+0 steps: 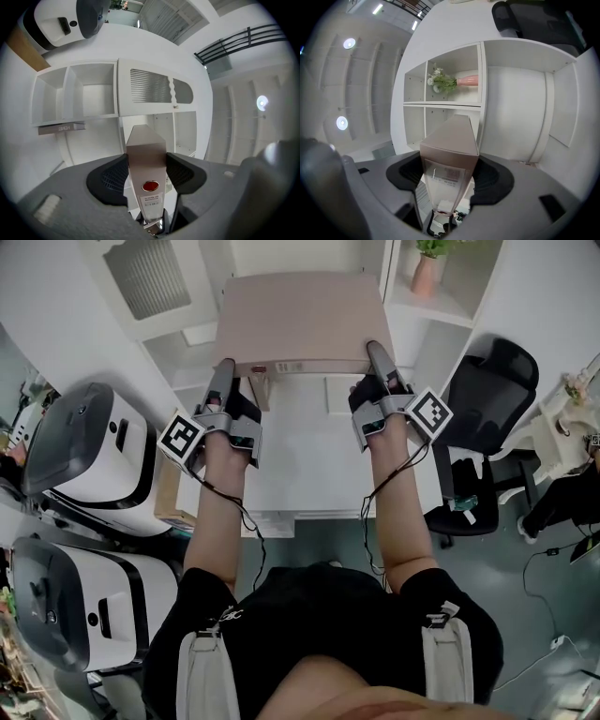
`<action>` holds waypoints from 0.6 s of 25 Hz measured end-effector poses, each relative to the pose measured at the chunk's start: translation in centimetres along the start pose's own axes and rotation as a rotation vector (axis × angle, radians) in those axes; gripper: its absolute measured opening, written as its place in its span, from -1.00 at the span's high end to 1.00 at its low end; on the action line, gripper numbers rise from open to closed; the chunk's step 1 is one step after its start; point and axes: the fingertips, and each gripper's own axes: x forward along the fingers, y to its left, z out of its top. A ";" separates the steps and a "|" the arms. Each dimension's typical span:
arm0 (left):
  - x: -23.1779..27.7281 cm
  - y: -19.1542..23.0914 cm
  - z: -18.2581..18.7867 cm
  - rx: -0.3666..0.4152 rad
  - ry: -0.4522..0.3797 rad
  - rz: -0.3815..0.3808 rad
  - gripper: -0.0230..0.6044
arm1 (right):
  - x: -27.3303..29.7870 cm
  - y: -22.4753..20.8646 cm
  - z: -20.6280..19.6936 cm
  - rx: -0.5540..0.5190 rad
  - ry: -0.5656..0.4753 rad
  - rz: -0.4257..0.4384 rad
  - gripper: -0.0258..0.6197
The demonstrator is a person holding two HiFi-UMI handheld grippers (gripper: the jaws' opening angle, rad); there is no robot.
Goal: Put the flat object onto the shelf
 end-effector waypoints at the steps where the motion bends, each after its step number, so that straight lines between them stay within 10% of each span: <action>1: 0.5 0.0 0.1 0.000 -0.002 0.003 0.11 | 0.4 0.0 0.2 -0.001 0.001 -0.004 0.00; 15: 6.4 1.3 0.7 0.116 0.046 0.044 0.11 | 5.4 -4.0 2.9 0.125 0.006 -0.097 0.00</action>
